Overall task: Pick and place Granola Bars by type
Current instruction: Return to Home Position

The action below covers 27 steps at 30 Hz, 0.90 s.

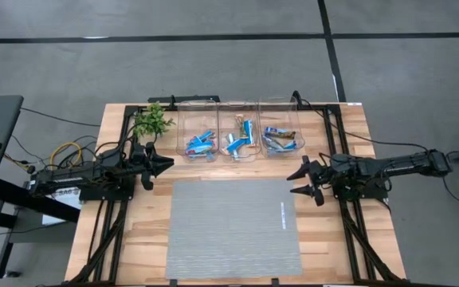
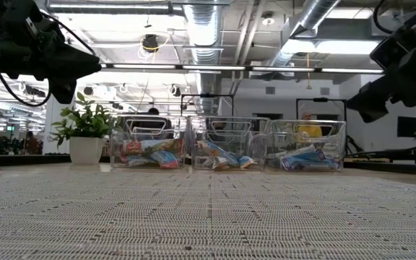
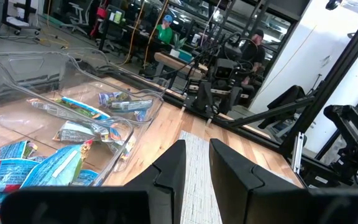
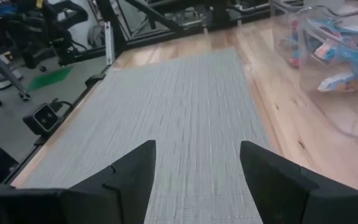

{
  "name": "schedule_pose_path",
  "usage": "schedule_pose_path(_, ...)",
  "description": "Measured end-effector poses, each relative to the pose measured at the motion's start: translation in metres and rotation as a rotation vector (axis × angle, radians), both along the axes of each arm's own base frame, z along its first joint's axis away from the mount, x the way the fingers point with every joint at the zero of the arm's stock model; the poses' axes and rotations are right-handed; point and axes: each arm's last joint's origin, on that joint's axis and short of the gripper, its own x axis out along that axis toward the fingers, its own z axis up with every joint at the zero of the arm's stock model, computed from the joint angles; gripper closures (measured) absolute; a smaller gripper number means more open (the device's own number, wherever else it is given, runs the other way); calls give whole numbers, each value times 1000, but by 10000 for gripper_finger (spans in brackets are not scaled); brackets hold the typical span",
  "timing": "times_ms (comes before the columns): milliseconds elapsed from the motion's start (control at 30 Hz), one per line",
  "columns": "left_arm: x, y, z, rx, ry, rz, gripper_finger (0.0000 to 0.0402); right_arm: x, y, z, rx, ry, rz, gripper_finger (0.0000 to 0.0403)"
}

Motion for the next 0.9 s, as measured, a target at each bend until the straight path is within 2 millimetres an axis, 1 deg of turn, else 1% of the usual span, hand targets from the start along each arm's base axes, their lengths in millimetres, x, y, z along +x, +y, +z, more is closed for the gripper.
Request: schedule_pose_path(900,0,0,0,0,-1,0,339,0,0,0,-2,23,-3,177)
